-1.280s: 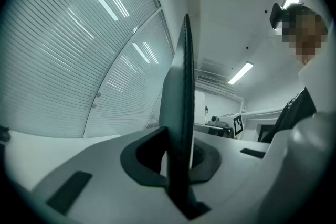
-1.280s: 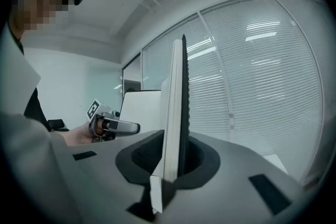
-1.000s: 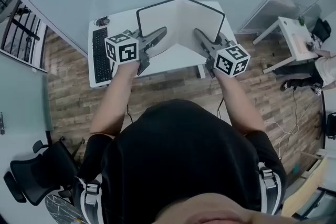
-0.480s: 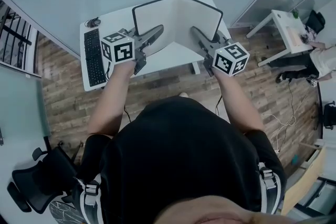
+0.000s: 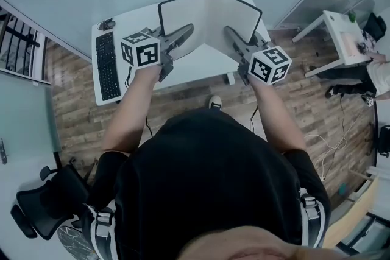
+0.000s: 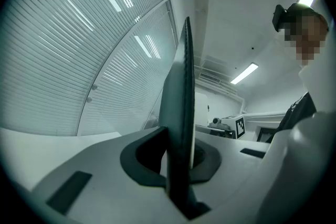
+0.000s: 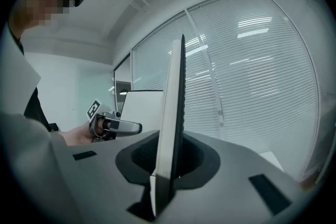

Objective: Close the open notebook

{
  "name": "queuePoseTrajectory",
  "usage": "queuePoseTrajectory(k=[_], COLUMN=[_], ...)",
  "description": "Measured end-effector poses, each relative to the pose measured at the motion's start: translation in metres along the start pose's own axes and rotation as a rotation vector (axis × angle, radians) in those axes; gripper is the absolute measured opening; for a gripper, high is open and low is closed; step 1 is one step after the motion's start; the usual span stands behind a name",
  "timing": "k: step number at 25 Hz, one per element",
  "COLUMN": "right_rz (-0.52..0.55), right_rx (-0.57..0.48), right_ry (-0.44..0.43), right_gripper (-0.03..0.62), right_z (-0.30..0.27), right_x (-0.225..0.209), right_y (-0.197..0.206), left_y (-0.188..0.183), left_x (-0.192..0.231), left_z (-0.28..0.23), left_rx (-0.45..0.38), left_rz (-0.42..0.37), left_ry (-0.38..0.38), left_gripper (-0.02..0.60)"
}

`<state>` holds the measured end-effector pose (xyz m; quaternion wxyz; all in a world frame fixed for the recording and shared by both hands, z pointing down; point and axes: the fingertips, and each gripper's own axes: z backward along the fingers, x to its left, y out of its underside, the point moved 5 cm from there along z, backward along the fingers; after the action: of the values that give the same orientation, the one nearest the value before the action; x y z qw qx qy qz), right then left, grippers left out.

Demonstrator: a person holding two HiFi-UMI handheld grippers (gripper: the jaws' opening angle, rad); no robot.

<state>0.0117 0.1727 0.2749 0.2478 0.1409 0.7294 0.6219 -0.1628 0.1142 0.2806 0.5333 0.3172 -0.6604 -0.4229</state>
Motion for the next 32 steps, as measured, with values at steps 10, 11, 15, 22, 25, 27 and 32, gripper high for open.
queuePoseTrajectory(k=[10,11,15,22,25,27,32], right_rz=[-0.021,-0.023,-0.033,-0.035,-0.036,-0.031,-0.036], right_rx=[0.022,0.023,0.025,0.002,-0.006,-0.014,-0.023], right_ry=[-0.054,-0.060,-0.086,-0.114,-0.127,-0.130,-0.135], right_gripper=[0.077,0.077,0.077,0.077,0.077,0.077,0.076], right_z=[-0.028,-0.031,-0.043,-0.044,-0.044,-0.044,-0.040], right_x=[-0.081,-0.090,-0.123,-0.140,-0.145,-0.143,-0.195], right_y=[-0.008,-0.009,-0.017,-0.024,-0.027,-0.027,-0.037], left_y=[-0.015,-0.017,-0.031,-0.040,-0.043,-0.043,-0.052], left_x=[0.041,0.046,0.062,0.064,0.066,0.066,0.076], left_z=[-0.059,-0.066,-0.089,-0.103,-0.107,-0.106,-0.156], left_rx=[-0.003,-0.001,0.006,0.002,-0.005,-0.016,-0.022], left_rz=[0.035,0.035,0.035,0.022,0.025,0.033,0.046], left_ry=[-0.057,-0.061,-0.065,-0.073,-0.072,-0.066,-0.067], left_gripper=[0.040,0.040,0.039,0.039,0.038,0.038,0.038])
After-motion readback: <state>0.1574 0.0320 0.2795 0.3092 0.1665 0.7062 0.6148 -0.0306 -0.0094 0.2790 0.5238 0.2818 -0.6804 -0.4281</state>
